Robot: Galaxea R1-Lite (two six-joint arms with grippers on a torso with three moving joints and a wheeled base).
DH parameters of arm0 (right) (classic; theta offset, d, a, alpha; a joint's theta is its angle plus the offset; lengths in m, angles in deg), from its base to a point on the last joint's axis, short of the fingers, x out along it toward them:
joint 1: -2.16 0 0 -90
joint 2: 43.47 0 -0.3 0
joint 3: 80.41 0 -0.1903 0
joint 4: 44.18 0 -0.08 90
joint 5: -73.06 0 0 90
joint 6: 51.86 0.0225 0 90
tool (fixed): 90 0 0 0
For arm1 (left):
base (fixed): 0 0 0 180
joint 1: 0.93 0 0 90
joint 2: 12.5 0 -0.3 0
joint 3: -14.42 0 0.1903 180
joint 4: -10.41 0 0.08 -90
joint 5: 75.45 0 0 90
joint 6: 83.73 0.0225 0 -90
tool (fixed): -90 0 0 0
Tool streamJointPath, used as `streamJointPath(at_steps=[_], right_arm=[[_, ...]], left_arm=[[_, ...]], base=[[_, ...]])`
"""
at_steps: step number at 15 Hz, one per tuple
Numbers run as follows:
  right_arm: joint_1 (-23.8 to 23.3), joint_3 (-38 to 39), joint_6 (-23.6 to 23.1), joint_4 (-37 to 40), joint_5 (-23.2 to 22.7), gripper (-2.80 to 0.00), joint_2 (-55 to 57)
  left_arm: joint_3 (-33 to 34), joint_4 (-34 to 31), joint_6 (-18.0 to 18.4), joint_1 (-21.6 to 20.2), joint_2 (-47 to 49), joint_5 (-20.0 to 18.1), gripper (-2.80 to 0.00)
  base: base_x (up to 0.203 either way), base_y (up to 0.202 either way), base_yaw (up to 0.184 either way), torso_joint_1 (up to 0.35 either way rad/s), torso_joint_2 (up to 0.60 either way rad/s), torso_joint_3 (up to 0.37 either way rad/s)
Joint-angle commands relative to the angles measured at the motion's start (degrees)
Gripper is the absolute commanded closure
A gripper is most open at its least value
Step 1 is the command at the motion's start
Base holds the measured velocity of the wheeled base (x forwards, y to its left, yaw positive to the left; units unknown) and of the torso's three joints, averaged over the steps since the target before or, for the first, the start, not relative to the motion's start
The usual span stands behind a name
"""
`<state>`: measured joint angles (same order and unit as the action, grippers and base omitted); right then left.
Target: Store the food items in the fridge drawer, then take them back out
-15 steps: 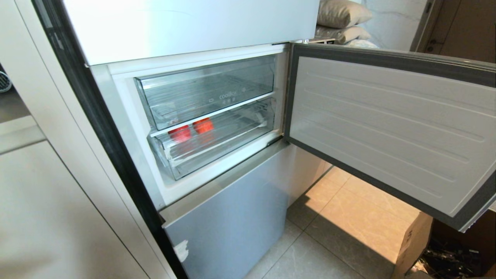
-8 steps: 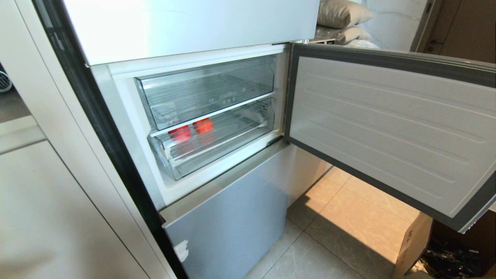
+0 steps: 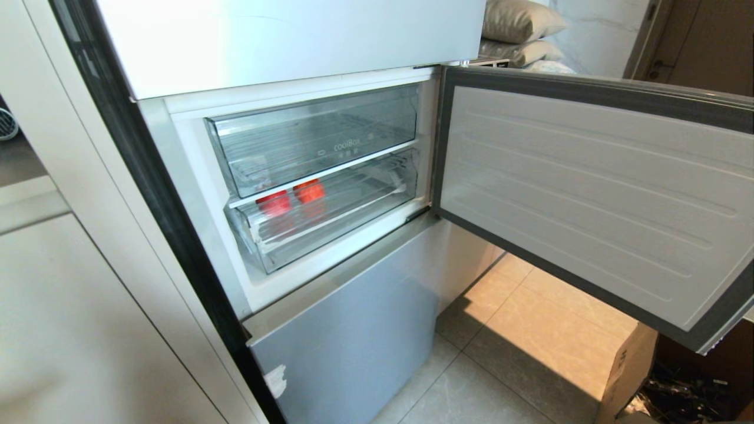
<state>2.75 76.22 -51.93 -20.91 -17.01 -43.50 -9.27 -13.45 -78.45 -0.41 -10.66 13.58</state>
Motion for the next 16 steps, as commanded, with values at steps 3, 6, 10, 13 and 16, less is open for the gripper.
streamJointPath(at_steps=[3, 6, 10, 13, 16], right_arm=[[0.02, 0.0, -0.01, 0.01, -0.02, 0.0, 0.02], [0.02, 0.0, -0.01, 0.01, -0.02, 0.0, 0.02], [0.02, 0.0, -0.01, 0.01, -0.02, 0.0, 0.02], [0.02, 0.0, -0.01, 0.01, -0.02, 0.0, 0.02], [0.02, 0.0, -0.01, 0.01, -0.02, 0.0, 0.07]], left_arm=[[0.33, 0.41, -5.55, -0.17, -1.67, 1.14, 0.0], [0.33, 0.41, -5.55, -0.17, -1.67, 1.14, 0.0], [0.33, 0.41, -5.55, -0.17, -1.67, 1.14, 0.0], [0.33, 0.41, -5.55, -0.17, -1.67, 1.14, 0.0], [0.33, 0.41, -5.55, -0.11, -1.67, 1.14, 0.0]], base=[[0.0, 0.0, 0.0, 0.0, 0.0, 0.0], [0.0, 0.0, 0.0, 0.0, 0.0, 0.0], [0.0, 0.0, 0.0, 0.0, 0.0, 0.0], [0.0, 0.0, 0.0, 0.0, 0.0, 0.0], [0.0, 0.0, 0.0, 0.0, 0.0, 0.0]])
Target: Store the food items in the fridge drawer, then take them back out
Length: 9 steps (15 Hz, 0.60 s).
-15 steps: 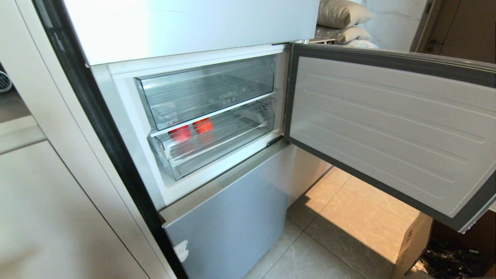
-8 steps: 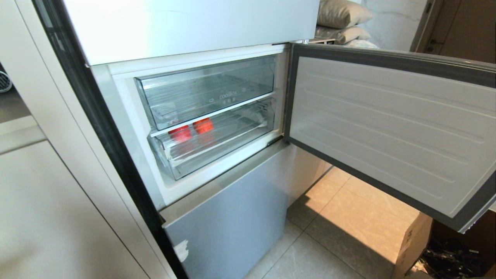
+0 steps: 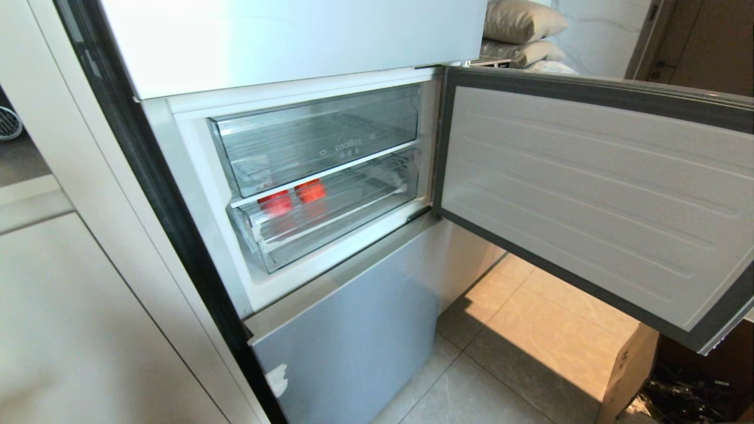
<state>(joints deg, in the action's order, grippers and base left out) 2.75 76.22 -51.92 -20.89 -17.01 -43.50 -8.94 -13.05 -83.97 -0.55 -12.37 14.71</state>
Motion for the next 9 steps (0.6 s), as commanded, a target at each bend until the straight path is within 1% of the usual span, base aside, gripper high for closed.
streamJointPath(at_steps=[1, 2, 9], right_arm=[[0.02, 0.0, -0.03, -0.01, -0.01, 0.0, 0.02], [0.02, 0.0, -0.03, -0.01, -0.01, 0.0, 0.02], [0.02, 0.0, -0.03, -0.04, -0.01, 0.0, 0.09]], left_arm=[[0.0, 0.01, -0.02, -0.03, 0.04, 0.02, 0.0], [0.0, 0.01, -0.02, -0.03, 0.04, 0.02, 0.0], [0.0, 0.01, -0.02, 0.05, 0.04, 0.02, 0.0]], base=[[-0.006, -0.002, 0.074, 0.007, 0.0, 0.0], [-0.002, -0.002, 0.127, -0.002, 0.0, 0.002], [0.002, -0.007, 0.172, 0.001, 0.0, 0.002]])
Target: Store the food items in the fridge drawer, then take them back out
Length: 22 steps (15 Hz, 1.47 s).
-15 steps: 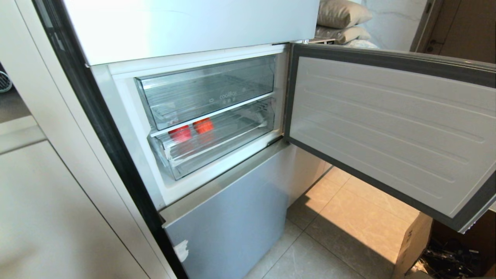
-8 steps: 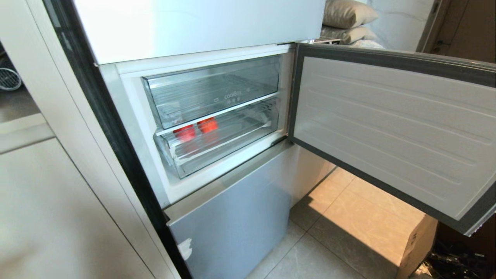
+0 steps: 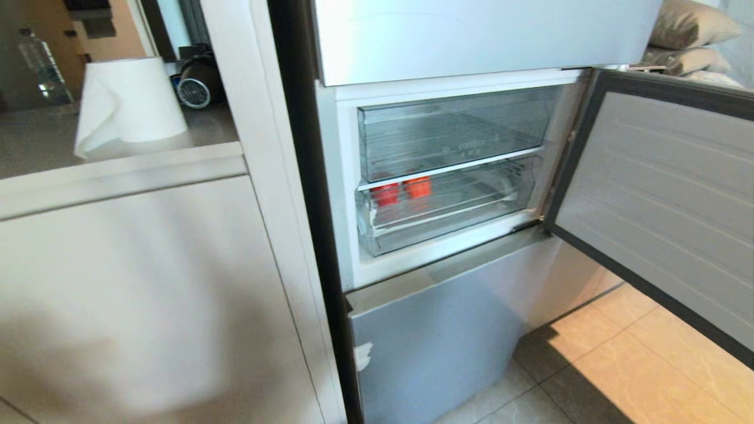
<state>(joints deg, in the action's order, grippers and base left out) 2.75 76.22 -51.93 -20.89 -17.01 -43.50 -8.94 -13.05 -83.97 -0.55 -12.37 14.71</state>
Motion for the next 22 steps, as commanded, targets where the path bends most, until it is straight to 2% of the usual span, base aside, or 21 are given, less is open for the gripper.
streamJointPath(at_steps=[1, 14, 19, 22], right_arm=[[0.02, 0.0, -0.01, -0.01, -0.01, 0.0, 0.02], [0.02, 0.0, -0.01, -0.01, -0.01, 0.0, 0.02], [0.02, -1.64, -3.55, 0.36, -0.52, 0.0, 0.58], [0.08, -6.64, -0.83, 0.47, -1.19, 0.0, 13.05]], left_arm=[[0.0, 0.01, -0.02, -0.02, 0.04, 0.02, 0.0], [0.0, 0.01, -0.02, 0.05, 0.04, 0.02, 0.0], [0.0, 0.01, -0.02, -0.03, 0.04, 0.02, 0.0], [0.0, 0.01, -0.02, -0.03, 0.04, 0.02, 0.0]], base=[[-0.001, -0.009, 0.179, 0.002, 0.0, 0.001], [0.002, -0.008, 0.167, 0.001, 0.0, 0.003], [0.0, -0.001, 0.014, 0.0, 0.0, 0.0], [0.0, 0.0, 0.0, 0.0, 0.0, 0.0]])
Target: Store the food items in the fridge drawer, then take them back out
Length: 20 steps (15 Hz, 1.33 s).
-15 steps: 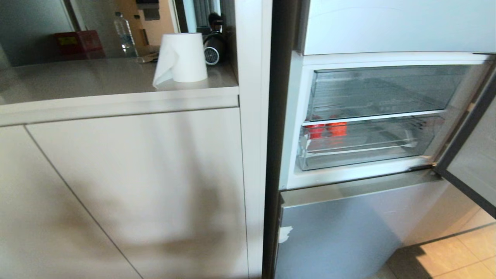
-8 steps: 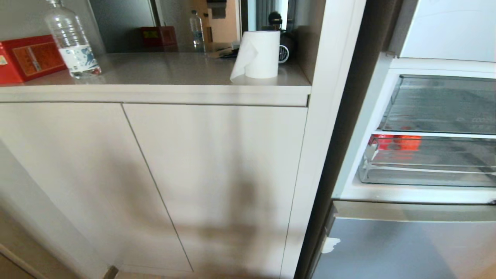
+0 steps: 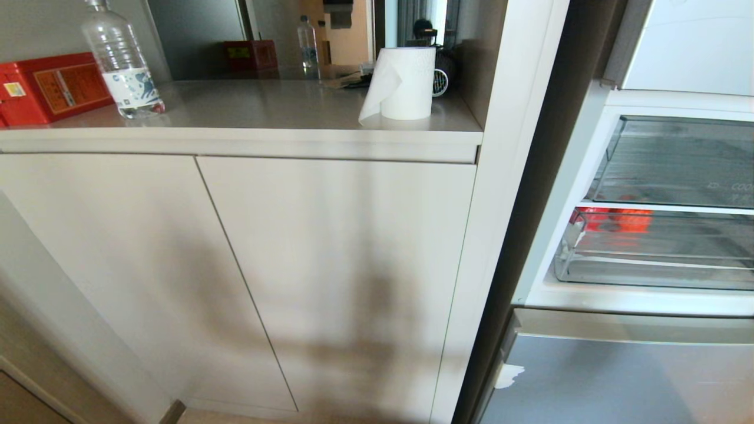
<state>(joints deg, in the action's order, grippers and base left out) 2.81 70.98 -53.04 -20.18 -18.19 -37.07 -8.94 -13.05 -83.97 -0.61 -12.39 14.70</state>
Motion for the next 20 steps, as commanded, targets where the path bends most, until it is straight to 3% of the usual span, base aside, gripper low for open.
streamJointPath(at_steps=[1, 5, 10, 11, 14, 20], right_arm=[[0.05, -3.24, 2.38, -1.17, -0.73, 0.0, 13.36], [0.4, -8.13, 9.99, -15.08, -4.26, 0.0, 41.95], [1.55, -8.89, 11.04, -42.96, -6.51, 0.0, 72.66], [1.91, -8.46, 10.55, -50.05, -6.73, -2.8, 76.89], [3.09, -8.24, 6.75, -62.68, -6.9, -2.8, 81.71], [3.13, -10.55, 4.79, -67.14, -4.69, -2.8, 83.0]], left_arm=[[0.0, 0.01, -0.02, 0.11, 0.07, 0.03, 0.0], [0.0, 0.01, -0.02, 0.12, 0.07, 0.03, 0.0], [0.0, 0.01, -0.02, 0.03, 0.07, 0.03, 0.0], [0.0, 0.01, -0.02, 0.1, 0.07, 0.03, 0.0], [0.0, 0.01, -0.02, 0.03, 0.07, 0.03, 0.0], [0.0, 0.01, -0.02, 0.03, 0.07, 0.03, 0.0]], base=[[0.0, 0.0, 0.0, 0.0, 0.0, 0.0], [0.0, 0.0, 0.0, 0.0, 0.0, 0.0], [0.0, 0.0, 0.0, 0.0, 0.0, 0.0], [0.0, 0.0, 0.0, 0.0, 0.0, 0.0], [0.0, 0.0, 0.0, 0.0, 0.0, 0.0], [0.0, 0.0, 0.0, 0.0, 0.0, 0.0]])
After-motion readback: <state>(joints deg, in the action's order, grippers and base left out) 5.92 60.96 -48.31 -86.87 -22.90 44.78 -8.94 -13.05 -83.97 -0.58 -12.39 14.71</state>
